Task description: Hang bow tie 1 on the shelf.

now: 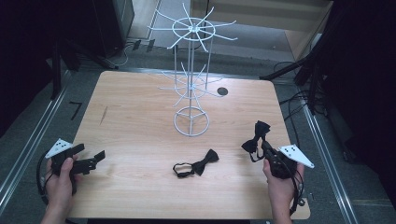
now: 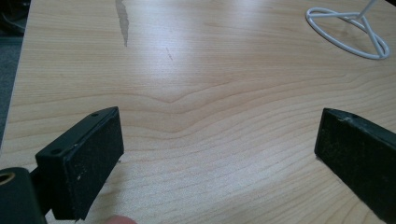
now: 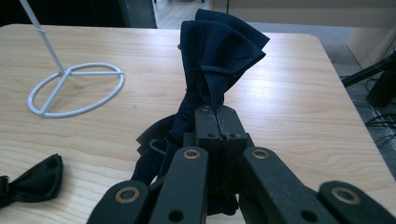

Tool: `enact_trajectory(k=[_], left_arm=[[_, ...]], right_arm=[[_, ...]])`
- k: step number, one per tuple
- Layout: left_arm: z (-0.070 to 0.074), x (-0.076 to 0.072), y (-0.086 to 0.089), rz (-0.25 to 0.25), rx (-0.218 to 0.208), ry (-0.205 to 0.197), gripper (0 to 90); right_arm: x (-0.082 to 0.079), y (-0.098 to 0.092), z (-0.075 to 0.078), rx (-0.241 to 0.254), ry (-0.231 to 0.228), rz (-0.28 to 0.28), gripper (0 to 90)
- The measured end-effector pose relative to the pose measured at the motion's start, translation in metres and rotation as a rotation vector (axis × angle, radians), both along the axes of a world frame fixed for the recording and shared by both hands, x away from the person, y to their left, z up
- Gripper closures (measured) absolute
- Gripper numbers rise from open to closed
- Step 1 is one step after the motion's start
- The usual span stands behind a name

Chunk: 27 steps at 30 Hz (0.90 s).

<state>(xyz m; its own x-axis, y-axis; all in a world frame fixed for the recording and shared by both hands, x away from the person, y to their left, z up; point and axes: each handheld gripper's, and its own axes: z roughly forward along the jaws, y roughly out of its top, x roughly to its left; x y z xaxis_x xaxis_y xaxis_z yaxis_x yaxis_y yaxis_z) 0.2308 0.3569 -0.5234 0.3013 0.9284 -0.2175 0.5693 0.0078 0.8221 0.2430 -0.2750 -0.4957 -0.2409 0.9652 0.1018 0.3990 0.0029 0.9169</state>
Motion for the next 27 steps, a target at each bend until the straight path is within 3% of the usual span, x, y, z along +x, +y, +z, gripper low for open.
enact_trajectory(k=[15,27], left_arm=[[0.000,0.000,0.000,-0.001,0.001,0.002,1.6],[0.000,0.000,0.002,-0.006,-0.005,-0.002,1.6]], right_arm=[[0.001,0.030,0.016,-0.009,-0.022,0.101,90.0],[0.006,0.053,0.037,0.038,-0.056,0.173,90.0]])
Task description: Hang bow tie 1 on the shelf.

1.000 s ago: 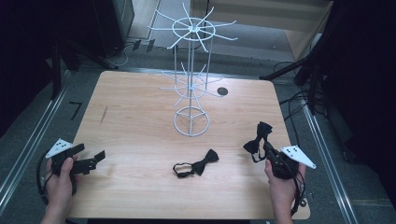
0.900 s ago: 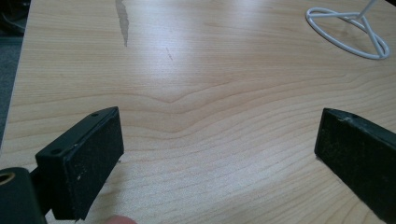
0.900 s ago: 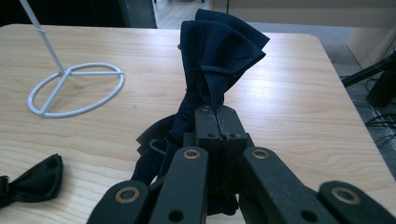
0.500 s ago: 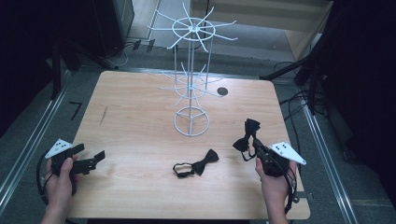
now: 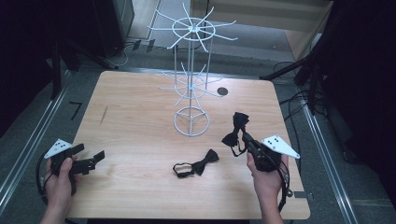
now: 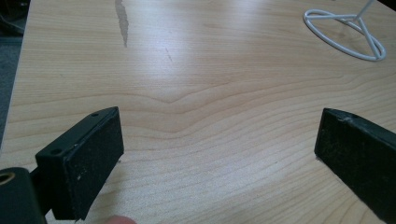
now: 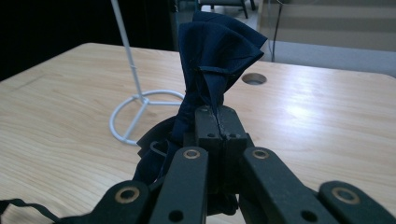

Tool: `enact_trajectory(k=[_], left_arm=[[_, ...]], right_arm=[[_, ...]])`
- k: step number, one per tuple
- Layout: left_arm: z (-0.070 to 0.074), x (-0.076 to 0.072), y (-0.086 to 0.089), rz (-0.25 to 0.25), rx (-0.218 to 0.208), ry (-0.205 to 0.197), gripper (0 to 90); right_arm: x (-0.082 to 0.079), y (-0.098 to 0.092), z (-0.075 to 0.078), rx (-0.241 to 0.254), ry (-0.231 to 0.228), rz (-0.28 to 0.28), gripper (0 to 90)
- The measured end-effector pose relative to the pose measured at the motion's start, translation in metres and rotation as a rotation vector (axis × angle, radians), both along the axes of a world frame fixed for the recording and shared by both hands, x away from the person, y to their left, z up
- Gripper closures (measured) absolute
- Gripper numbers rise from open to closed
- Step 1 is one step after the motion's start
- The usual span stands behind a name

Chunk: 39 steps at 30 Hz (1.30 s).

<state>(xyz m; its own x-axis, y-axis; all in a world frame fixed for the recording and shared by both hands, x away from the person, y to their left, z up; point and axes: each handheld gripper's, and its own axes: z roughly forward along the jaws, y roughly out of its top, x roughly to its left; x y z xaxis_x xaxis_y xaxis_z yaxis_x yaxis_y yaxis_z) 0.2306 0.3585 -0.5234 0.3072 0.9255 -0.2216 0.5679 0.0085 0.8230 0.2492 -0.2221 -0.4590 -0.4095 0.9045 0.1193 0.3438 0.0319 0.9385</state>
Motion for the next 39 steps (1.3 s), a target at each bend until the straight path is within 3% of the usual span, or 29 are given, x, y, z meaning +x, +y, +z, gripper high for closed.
enact_trajectory(k=[7,19,39], left_arm=[[0.000,0.001,0.000,0.000,-0.001,0.005,1.6],[0.000,0.001,0.000,-0.004,0.006,0.007,1.7],[0.000,0.001,0.000,-0.006,0.000,0.010,1.6]], right_arm=[[0.000,0.016,0.015,0.017,-0.037,0.053,90.0],[-0.002,0.023,0.040,0.048,-0.102,0.085,90.0],[0.018,0.038,0.065,0.036,-0.137,0.105,90.0]])
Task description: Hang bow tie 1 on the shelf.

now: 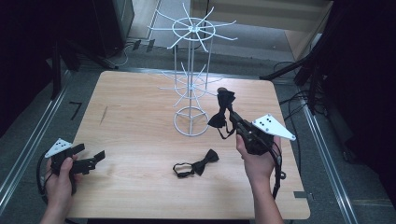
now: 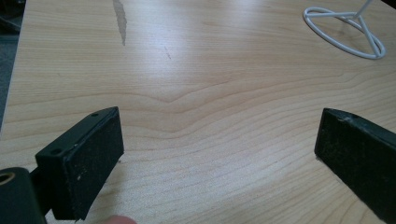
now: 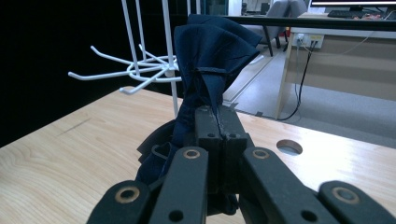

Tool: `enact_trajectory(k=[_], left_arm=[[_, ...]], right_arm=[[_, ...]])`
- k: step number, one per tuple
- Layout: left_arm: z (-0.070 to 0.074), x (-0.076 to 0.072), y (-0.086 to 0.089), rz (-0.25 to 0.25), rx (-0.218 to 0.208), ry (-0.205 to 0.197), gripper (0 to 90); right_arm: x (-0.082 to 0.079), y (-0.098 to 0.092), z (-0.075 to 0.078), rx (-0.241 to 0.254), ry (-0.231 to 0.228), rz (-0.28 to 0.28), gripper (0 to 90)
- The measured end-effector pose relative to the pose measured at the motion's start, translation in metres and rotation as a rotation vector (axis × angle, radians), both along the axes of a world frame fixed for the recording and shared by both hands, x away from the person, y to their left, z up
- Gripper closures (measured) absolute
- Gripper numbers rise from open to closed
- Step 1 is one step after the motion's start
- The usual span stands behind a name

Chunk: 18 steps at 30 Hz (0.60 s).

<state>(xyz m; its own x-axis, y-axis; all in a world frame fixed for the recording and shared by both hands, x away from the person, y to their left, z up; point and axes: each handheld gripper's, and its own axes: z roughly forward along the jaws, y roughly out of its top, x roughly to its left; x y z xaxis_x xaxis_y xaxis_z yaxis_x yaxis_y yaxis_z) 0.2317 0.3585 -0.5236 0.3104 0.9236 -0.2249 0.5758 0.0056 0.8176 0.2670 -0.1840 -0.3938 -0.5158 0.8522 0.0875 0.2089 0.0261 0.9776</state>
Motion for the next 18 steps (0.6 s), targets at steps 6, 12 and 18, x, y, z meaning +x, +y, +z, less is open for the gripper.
enact_trajectory(k=[6,12,18], left_arm=[[0.000,0.000,0.000,0.003,-0.005,-0.003,1.6],[0.000,0.000,0.000,0.001,-0.005,-0.003,1.6],[0.000,0.000,0.000,0.003,-0.006,-0.003,1.7]], right_arm=[[0.005,0.002,0.006,0.000,-0.004,-0.003,90.0],[0.013,-0.005,0.007,0.005,0.008,-0.040,90.0],[0.024,-0.010,0.004,-0.012,0.033,-0.079,90.0]])
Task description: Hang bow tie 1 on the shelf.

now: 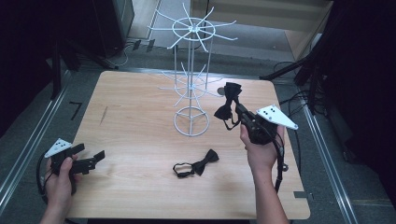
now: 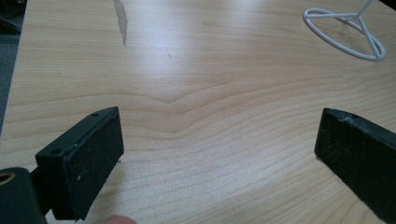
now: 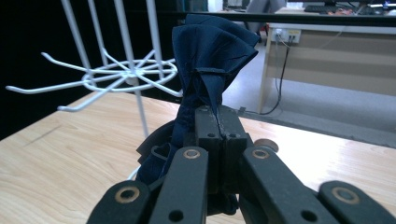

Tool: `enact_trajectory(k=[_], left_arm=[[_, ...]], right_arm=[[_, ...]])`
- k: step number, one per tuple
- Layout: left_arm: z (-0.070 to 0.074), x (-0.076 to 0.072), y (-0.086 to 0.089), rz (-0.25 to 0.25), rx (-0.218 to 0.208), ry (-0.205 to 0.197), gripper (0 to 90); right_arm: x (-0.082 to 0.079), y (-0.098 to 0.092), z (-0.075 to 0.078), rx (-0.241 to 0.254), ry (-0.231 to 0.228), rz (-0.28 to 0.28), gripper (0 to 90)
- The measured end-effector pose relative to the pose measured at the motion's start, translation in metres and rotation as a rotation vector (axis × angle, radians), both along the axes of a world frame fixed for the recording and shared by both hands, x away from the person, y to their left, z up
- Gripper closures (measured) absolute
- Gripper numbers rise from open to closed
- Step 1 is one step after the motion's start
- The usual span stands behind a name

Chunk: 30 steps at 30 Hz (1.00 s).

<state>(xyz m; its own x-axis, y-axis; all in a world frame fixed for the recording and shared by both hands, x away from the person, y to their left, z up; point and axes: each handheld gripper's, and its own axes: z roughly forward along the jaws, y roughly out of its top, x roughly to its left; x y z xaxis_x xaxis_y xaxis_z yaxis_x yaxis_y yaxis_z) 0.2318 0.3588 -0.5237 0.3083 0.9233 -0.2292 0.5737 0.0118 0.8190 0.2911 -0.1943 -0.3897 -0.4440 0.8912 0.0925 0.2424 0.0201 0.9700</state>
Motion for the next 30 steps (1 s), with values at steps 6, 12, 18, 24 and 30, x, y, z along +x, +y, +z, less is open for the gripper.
enact_trajectory(k=[6,12,18,24,30], left_arm=[[0.000,0.000,0.000,-0.001,-0.001,0.000,1.6],[0.000,0.000,0.000,-0.001,-0.001,0.000,1.6],[0.000,0.000,0.000,-0.001,-0.001,0.000,1.6],[0.000,0.000,0.000,0.000,0.000,0.000,1.6],[0.000,0.000,0.000,-0.001,-0.001,0.000,1.6]], right_arm=[[0.011,0.000,-0.006,-0.010,0.021,-0.023,90.0],[0.020,0.002,-0.010,-0.014,0.033,-0.034,90.0],[0.026,0.004,-0.014,-0.018,0.045,-0.042,90.0],[0.030,0.008,-0.014,-0.036,0.047,-0.044,90.0],[0.033,0.016,-0.009,-0.046,0.042,-0.041,90.0]])
